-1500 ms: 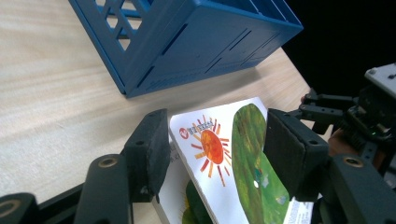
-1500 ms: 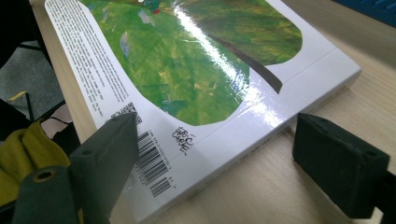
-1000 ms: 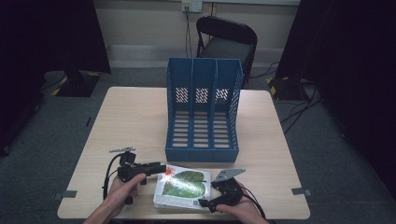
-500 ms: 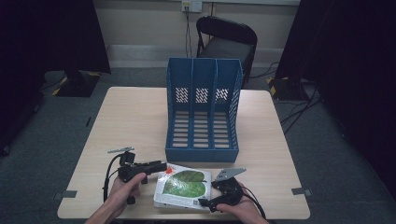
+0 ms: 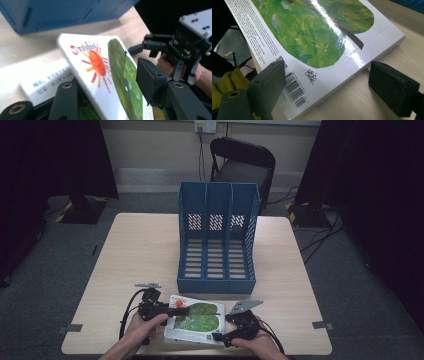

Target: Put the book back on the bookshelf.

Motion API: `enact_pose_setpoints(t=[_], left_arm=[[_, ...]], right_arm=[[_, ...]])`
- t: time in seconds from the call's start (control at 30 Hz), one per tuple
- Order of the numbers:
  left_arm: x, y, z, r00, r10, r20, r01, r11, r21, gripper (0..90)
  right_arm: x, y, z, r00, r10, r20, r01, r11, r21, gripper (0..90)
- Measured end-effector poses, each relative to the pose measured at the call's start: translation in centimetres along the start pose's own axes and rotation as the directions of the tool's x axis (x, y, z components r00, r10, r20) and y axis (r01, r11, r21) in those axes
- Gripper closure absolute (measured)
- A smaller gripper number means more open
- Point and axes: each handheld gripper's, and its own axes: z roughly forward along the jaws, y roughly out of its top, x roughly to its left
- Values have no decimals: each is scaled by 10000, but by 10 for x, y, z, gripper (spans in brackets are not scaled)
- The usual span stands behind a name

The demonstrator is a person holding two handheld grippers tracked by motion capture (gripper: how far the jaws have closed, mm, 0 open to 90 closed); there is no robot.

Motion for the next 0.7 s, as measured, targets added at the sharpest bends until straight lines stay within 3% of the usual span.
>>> enact_pose_setpoints(t=[0.03,0.13,0.27,0.37,0.47,0.7], left_arm=[[0,0,0,10000,0,0,0,10000,0,502],[-4,-3,11,9991,114,420,-147,9968,787,529],[-7,-3,17,9987,361,353,-400,9922,1179,513],[-6,-4,18,9990,427,110,-438,9907,1288,508],[-7,-3,18,9984,558,108,-568,9895,1329,508],[-8,-3,17,9967,751,317,-788,9875,1367,605]], right_arm=[[0,0,0,10000,0,0,0,10000,0,139],[0,0,0,9998,19,-195,-21,10000,-76,172],[1,0,1,9993,-93,-356,89,9999,-121,175],[2,0,1,9993,-218,-306,215,9997,-112,180],[2,1,1,9988,-409,-257,402,9989,-255,202],[0,1,1,9990,-374,-257,371,9993,-97,213]])
